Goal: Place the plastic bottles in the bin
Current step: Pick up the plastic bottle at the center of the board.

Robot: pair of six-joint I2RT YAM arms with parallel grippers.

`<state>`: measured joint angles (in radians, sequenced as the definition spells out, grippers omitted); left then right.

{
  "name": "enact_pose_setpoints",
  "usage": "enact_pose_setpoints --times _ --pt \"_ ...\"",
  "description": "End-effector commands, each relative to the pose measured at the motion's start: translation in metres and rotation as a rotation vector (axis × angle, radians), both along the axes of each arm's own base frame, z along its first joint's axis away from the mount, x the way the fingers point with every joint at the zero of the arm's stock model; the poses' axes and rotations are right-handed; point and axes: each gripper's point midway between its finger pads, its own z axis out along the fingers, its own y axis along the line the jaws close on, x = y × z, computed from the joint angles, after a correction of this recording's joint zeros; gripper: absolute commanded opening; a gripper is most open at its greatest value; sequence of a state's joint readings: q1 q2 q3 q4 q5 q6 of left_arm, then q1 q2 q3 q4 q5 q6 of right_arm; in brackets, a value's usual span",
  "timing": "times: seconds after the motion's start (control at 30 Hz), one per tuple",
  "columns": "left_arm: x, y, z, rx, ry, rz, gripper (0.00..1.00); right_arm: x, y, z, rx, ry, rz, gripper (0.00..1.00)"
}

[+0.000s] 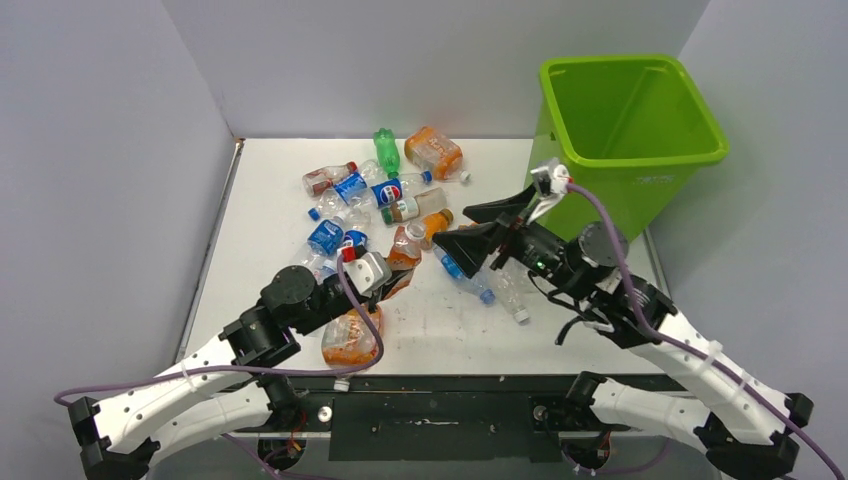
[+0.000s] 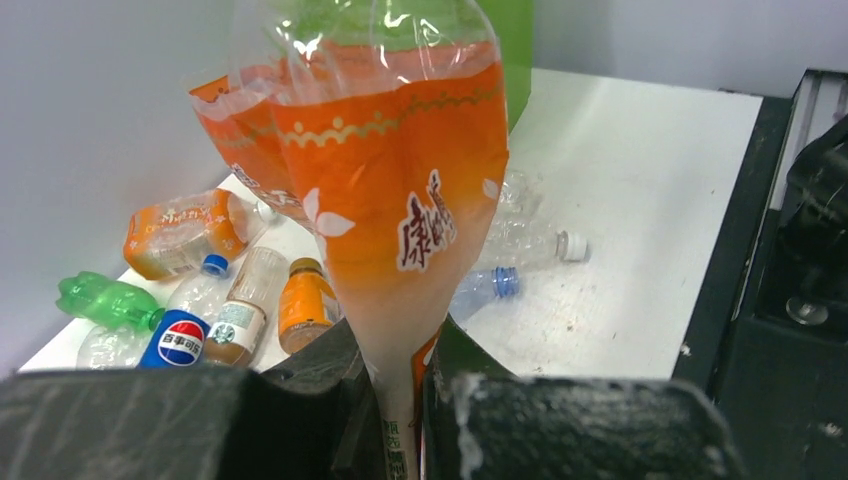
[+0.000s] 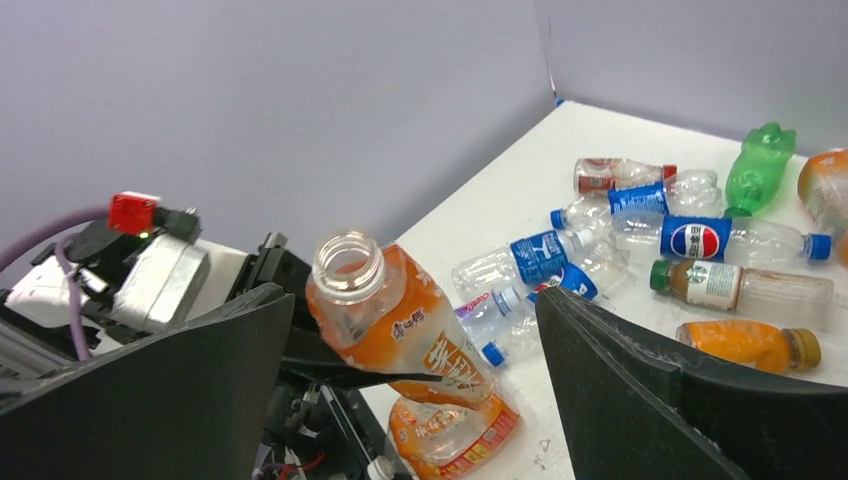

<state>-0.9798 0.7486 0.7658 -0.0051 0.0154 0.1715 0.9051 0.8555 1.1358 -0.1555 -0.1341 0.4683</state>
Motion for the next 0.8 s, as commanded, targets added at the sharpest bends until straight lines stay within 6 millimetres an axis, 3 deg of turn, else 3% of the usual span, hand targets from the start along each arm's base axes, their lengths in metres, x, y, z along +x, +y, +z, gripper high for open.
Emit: enact_pose_setpoints --times 0.0,0.23,0.53,0.6,0.77 --pt "-0.004 0.006 0.013 -0.024 -0.088 -0.006 0.00 0.009 0.020 0.006 0.023 0.026 0.019 0.97" --pt "-0.007 0.004 0.010 -0.045 -0.075 -0.019 0.00 0.012 0.045 0.000 0.050 0.070 0.079 0.98" --pt "-0.006 -0.004 -0.005 -0.034 -0.041 -0.037 0.00 0.011 0.054 -0.015 0.055 0.087 0.093 0.93" --pt "-0.005 -0.005 -0.006 -0.035 -0.038 -0.035 0.00 0.014 0.056 -0.023 0.035 0.101 0.085 0.85" --pt "-0.003 -0.009 -0.014 -0.036 -0.031 -0.036 0.00 0.021 0.057 -0.044 -0.019 0.139 0.047 0.49"
